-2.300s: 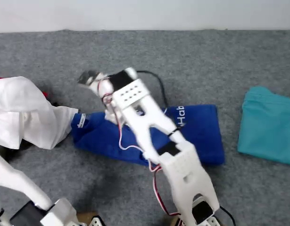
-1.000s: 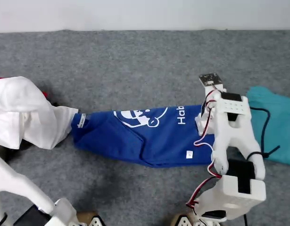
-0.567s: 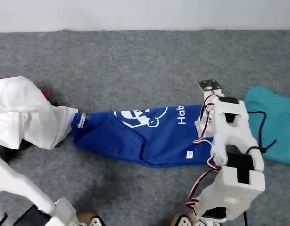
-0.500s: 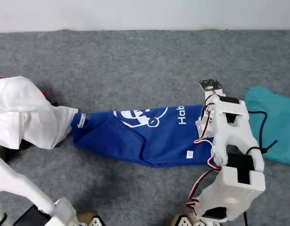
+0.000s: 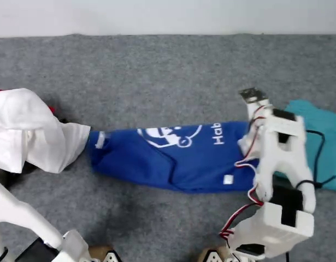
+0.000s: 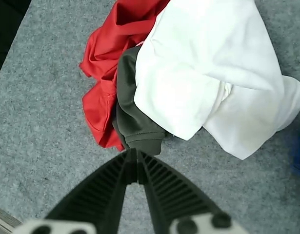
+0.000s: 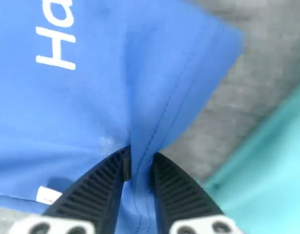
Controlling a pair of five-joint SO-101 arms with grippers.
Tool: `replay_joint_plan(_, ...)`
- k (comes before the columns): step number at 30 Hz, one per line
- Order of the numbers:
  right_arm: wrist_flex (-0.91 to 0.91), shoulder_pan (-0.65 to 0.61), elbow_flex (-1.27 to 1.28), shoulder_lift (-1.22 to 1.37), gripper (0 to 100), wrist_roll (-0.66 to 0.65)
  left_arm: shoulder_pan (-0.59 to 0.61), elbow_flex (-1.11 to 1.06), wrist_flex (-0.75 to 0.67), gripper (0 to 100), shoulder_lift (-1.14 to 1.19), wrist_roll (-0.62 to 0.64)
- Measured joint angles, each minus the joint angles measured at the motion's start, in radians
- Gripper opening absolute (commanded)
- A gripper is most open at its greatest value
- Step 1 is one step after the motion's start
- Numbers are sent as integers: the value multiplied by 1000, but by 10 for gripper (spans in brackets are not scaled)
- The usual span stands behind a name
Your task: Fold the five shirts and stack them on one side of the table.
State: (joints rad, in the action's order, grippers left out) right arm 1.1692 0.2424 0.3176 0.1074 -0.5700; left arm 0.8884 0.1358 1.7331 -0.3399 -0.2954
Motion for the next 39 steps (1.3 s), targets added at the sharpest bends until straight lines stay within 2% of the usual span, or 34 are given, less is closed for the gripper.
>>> replay_joint_plan(5,120,57,-163,-3,10,-81,-29,0,0,17,0,0)
replay_joint_plan(11,298,2,-301,-12,10,-87,-101,0,0,17,0,0)
replay_joint_plan(14,388,-75,-354,-12,10,-86,-127,0,0,17,0,0)
replay_joint_plan(22,575,-344,-554,-12,10,41,-138,0,0,17,0,0)
replay_joint_plan(31,569,-700,-605,-12,10,198,-138,0,-12,17,0,0)
replay_joint_plan(39,414,-861,-605,75,10,249,-138,-2,-20,17,0,0)
